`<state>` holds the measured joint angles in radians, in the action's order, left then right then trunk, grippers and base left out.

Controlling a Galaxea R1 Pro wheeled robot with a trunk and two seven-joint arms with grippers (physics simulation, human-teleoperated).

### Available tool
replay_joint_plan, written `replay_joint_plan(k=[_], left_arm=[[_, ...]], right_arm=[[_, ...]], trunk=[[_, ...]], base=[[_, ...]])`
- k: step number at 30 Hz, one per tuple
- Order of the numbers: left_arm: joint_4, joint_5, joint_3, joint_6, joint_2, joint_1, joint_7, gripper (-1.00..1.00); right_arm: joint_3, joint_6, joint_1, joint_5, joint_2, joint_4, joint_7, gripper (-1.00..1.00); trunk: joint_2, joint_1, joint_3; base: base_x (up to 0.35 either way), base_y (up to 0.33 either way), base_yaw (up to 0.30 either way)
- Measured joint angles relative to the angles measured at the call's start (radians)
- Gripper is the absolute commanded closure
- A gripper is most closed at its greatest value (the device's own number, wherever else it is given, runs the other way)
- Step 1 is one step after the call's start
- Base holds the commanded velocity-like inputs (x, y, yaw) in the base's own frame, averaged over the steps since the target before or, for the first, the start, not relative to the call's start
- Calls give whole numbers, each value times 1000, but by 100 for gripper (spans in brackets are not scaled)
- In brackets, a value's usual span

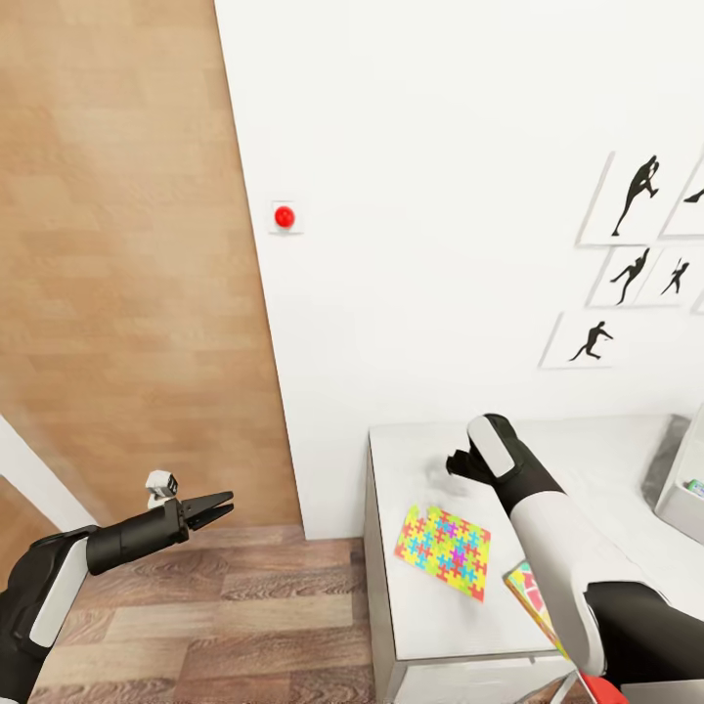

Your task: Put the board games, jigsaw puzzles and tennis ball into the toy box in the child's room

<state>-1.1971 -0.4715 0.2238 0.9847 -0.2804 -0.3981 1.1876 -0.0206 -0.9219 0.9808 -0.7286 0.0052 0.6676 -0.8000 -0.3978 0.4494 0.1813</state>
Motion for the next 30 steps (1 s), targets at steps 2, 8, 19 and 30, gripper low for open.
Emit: replay_joint_plan(k=[2,8,19,30], left_arm=[[0,0,0,0,0,0,0,-100],[-1,0,0,0,0,0,-1,-100],[0,-1,0,0,0,0,0,-100],[-1,-1,0,0,1,0,0,-100]], right_arm=[[1,0,0,0,-4,-10,0,-100],[2,2,0,0,-10,-35,0,-100],[0,3,0,3,-21,-45,60,-100],[-1,4,0,4,-30,-68,98,-100]], trunk=[[0,0,3],[0,0,13],[0,0,32],[0,0,50]], base=[[9,0,0],[4,0,0],[0,-25,0],[0,-167,0]])
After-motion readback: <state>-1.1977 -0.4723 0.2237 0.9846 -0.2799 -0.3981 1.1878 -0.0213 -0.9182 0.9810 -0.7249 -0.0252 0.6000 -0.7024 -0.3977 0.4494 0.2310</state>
